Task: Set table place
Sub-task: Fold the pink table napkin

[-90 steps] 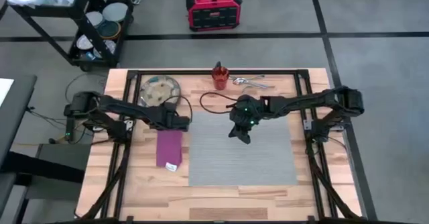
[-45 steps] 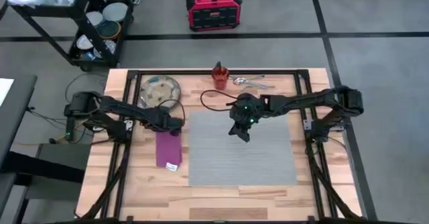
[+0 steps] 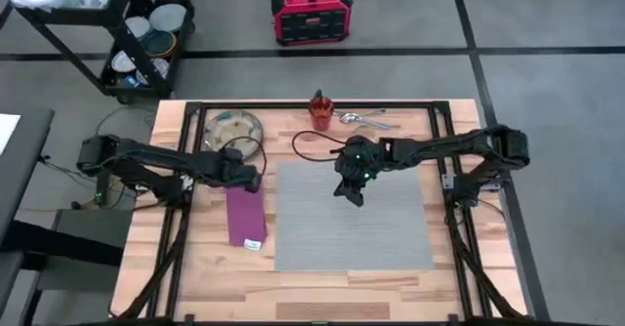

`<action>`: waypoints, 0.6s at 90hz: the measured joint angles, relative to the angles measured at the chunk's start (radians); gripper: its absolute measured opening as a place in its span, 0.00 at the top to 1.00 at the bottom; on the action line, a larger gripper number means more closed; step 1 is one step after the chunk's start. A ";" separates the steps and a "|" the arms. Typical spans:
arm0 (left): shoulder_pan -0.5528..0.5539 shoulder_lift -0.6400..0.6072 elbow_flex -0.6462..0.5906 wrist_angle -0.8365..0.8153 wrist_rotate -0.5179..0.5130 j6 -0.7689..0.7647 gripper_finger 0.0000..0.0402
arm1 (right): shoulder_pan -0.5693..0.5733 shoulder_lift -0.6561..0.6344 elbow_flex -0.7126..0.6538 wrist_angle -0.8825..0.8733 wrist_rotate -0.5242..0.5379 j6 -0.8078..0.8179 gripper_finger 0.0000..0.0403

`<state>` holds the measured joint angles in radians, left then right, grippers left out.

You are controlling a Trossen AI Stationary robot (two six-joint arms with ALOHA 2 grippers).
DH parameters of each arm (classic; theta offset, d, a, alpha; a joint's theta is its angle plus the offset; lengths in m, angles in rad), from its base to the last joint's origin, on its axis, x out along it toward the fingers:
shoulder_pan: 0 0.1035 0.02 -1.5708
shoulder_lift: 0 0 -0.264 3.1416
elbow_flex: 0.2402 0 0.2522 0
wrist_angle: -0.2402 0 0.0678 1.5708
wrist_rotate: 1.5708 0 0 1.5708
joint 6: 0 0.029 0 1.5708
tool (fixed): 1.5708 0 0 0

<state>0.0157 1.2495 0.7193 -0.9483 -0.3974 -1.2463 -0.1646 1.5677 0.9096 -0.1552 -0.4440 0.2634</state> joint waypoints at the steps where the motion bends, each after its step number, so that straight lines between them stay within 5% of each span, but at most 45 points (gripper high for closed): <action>1: -0.002 0.000 0.000 -0.004 0.000 -0.002 1.00 | 0.000 0.000 0.000 -0.001 0.000 0.000 1.00; 14: -0.004 0.005 -0.008 -0.082 0.022 -0.030 1.00 | 0.000 0.000 0.000 -0.002 0.000 0.000 1.00; 40: 0.005 0.039 -0.162 0.114 0.132 0.008 1.00 | -0.003 0.000 0.000 -0.003 0.000 0.000 1.00; 54: 0.003 0.042 -0.138 0.078 0.072 0.021 1.00 | -0.008 0.000 0.000 -0.007 0.000 0.013 1.00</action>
<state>0.0183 1.2912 0.5813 -0.8705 -0.3251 -1.2255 -0.1729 1.5677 0.9096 -0.1618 -0.4438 0.2759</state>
